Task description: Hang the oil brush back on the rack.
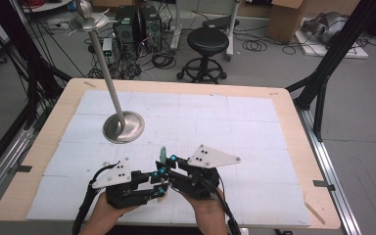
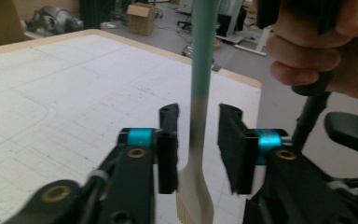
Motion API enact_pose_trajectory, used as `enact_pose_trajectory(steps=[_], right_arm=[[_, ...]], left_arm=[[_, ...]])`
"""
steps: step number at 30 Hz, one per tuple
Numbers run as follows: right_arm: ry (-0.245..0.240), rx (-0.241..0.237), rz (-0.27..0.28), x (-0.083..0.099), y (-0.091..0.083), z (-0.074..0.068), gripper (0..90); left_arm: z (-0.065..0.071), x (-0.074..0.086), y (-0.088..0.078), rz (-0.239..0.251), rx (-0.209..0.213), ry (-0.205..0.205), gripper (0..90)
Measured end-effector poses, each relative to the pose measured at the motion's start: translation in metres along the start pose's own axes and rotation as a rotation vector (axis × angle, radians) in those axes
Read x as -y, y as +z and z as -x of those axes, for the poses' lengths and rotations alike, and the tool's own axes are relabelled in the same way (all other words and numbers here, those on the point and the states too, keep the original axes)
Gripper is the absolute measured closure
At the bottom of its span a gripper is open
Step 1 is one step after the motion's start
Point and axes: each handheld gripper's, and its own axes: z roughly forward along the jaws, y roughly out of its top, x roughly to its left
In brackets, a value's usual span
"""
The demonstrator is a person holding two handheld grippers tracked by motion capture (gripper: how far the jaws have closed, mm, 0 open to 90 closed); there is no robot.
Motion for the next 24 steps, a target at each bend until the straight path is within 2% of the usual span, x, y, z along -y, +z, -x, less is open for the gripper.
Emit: enact_pose_trajectory(steps=[2, 5, 6, 7, 9, 10, 12, 13, 14, 15, 17, 18, 24], right_arm=[[-0.002, -0.018, 0.01, 0.0, -0.003, 0.003, 76.5], [-0.011, -0.082, 0.022, -0.001, -0.007, 0.007, 76.6], [-0.023, -0.11, 0.021, -0.001, -0.008, 0.009, 76.6], [-0.042, -0.166, 0.022, -0.002, -0.008, 0.012, 76.5], [-0.06, -0.222, 0.016, -0.002, -0.008, 0.014, 76.6], [-0.06, -0.222, 0.016, -0.002, -0.008, 0.014, 76.6], [-0.079, -0.284, 0.021, 0.0, -0.007, 0.018, 76.6], [-0.084, -0.346, 0.024, 0.001, -0.006, 0.021, 76.6], [-0.086, -0.365, 0.026, 0.001, -0.006, 0.023, 76.6], [-0.086, -0.365, 0.026, 0.001, -0.006, 0.023, 76.6], [-0.091, -0.44, 0.045, 0.002, -0.005, 0.028, 76.5], [-0.091, -0.44, 0.045, 0.002, -0.005, 0.028, 76.5], [-0.104, -0.549, 0.068, 0.004, -0.002, 0.034, 76.5]], left_arm=[[-0.002, -0.001, -0.003, 0.001, 0.027, -0.004, 60.3], [-0.004, -0.001, -0.006, 0.01, 0.088, 0.001, 54.8], [-0.004, -0.001, -0.007, 0.017, 0.11, 0.0, 53.3], [-0.004, -0.002, -0.008, 0.027, 0.149, 0.003, 52.6], [-0.004, -0.002, -0.008, 0.029, 0.163, 0.006, 52.0], [-0.003, -0.001, -0.008, 0.033, 0.173, 0.006, 52.0], [-0.003, -0.001, -0.008, 0.036, 0.197, 0.006, 51.8], [-0.003, -0.001, -0.009, 0.038, 0.214, 0.006, 52.0], [-0.004, -0.001, -0.009, 0.039, 0.228, 0.009, 52.1], [-0.003, -0.001, -0.009, 0.046, 0.235, 0.01, 52.1], [-0.003, -0.001, -0.01, 0.048, 0.256, 0.009, 53.0], [-0.003, -0.001, -0.01, 0.045, 0.261, 0.014, 53.0], [-0.001, 0.0, -0.008, 0.033, 0.307, 0.033, 61.4]])
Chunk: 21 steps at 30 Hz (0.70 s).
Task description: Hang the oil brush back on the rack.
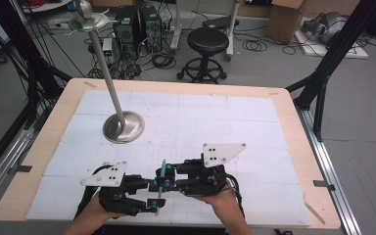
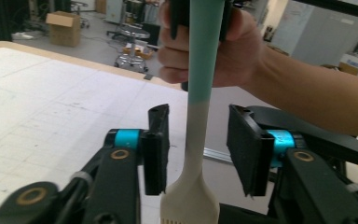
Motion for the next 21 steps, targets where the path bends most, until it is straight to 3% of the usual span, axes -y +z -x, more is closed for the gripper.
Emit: enact_pose_trajectory(steps=[7, 15, 18, 19, 20, 21], right_arm=[[-0.013, -0.081, 0.009, 0.0016, 0.002, 0.0017, 76.5], [-0.017, -0.087, 0.011, 0.0025, 0.0023, 0.0016, 76.4], [0.002, -0.06, 0.015, 0.004, 0.0016, 0.0017, 75.4], [0.02, -0.029, 0.022, 0.0047, 0.0002, 0.0017, 66.0], [0.02, -0.029, 0.022, 0.0047, 0.0002, 0.0017, 66.0], [0.042, 0.037, 0.043, 0.0047, -0.0005, 0.0, 50.4]], left_arm=[[0.001, 0.0005, 0.0007, -0.007, 0.028, 0.001, 69.7], [0.0019, 0.0012, 0.0018, -0.023, 0.033, -0.004, 80.6], [0.003, 0.0015, 0.0023, -0.023, -0.006, 0.003, 81.2], [0.0024, 0.0014, 0.0024, -0.029, -0.048, -0.007, 81.4], [0.0024, 0.0014, 0.0024, -0.029, -0.048, -0.007, 81.4], [0.0017, 0.0016, 0.0021, -0.03, -0.069, -0.01, 81.4]])
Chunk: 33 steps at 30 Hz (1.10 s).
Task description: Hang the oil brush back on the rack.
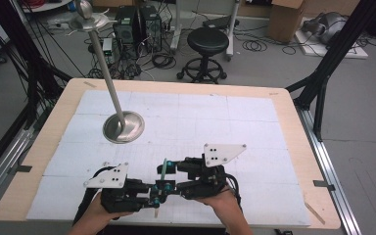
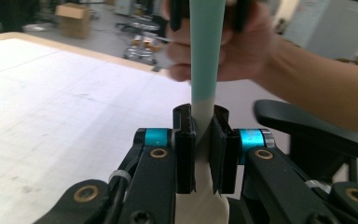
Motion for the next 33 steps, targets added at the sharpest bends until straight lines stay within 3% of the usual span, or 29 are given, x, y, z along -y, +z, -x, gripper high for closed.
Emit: enact_pose_trajectory(steps=[1, 2, 3, 4, 5, 6, 7, 8, 9, 10, 11, 14, 18, 29, 33], right_arm=[[0.0, 0.0, 0.0, 0.0, 0.0, 0.0, 50.4], [0.008, 0.037, 0.0, 0.0, 0.0, -0.002, 47.7], [0.001, 0.117, -0.005, -0.001, 0.0, -0.006, 42.9], [0.001, 0.117, -0.005, -0.001, 0.0, -0.006, 42.9], [-0.004, 0.195, -0.007, -0.001, 0.001, -0.011, 41.4], [-0.005, 0.234, -0.006, -0.002, 0.002, -0.013, 41.6], [-0.005, 0.234, -0.006, -0.002, 0.002, -0.013, 41.6], [-0.015, 0.302, -0.007, -0.003, 0.004, -0.017, 43.1], [-0.015, 0.302, -0.007, -0.003, 0.004, -0.017, 43.1], [-0.012, 0.383, -0.024, -0.003, 0.006, -0.019, 44.3], [-0.012, 0.383, -0.024, -0.003, 0.006, -0.019, 44.3], [-0.004, 0.468, -0.048, -0.002, 0.009, -0.024, 52.6], [-0.004, 0.51, -0.055, -0.002, 0.011, -0.026, 59.5], [0.021, 0.571, -0.088, -0.004, 0.019, -0.028, 76.2], [0.067, 0.578, -0.09, -0.004, 0.02, -0.029, 79.3]], left_arm=[[0.0, 0.0, 0.0, 0.002, -0.021, -0.003, 81.4], [-0.001, 0.0, -0.001, 0.004, -0.044, -0.006, 81.4], [-0.001, 0.0, -0.001, 0.007, -0.066, -0.01, 81.4], [0.0, 0.0, 0.0, 0.01, -0.09, -0.011, 81.4], [0.0, 0.0, 0.0, 0.008, -0.118, -0.01, 81.4], [0.001, 0.0, 0.001, 0.008, -0.165, -0.01, 81.4], [0.001, 0.0, 0.001, 0.008, -0.165, -0.01, 81.4], [0.001, 0.0, 0.002, 0.007, -0.187, -0.01, 81.4], [0.002, 0.0, 0.003, 0.01, -0.209, -0.011, 81.4], [0.002, 0.0, 0.004, 0.003, -0.254, -0.017, 81.4], [0.002, 0.0, 0.004, 0.003, -0.254, -0.017, 81.4], [0.003, 0.0, 0.005, -0.005, -0.324, -0.016, 81.3], [0.004, 0.001, 0.007, -0.019, -0.372, -0.007, 81.4], [0.006, 0.0, 0.009, -0.029, -0.408, 0.001, 81.3], [0.006, 0.0, 0.01, -0.036, -0.41, 0.001, 81.2]])
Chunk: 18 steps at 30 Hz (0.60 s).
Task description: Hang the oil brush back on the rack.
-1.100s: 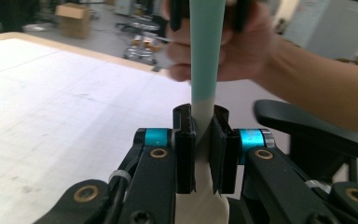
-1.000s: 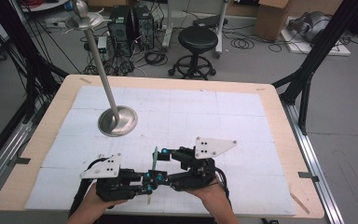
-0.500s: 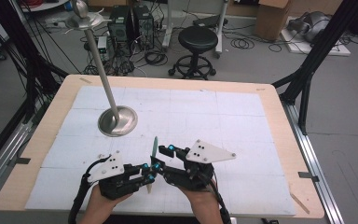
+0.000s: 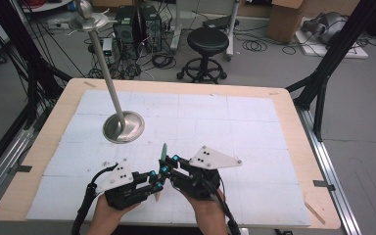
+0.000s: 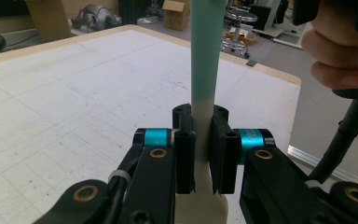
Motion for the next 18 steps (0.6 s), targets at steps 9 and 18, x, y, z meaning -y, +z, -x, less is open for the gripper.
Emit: enact_pose_trajectory(steps=[9, 18], right_arm=[[0.006, -0.072, -0.009, -0.003, -0.004, 0.001, 82.7], [-0.043, -0.293, 0.016, 0.001, -0.009, 0.016, 82.7]], left_arm=[[-0.004, -0.002, -0.004, 0.019, 0.091, -0.027, 74.5], [-0.011, -0.007, -0.012, 0.052, 0.271, -0.032, 61.7]])
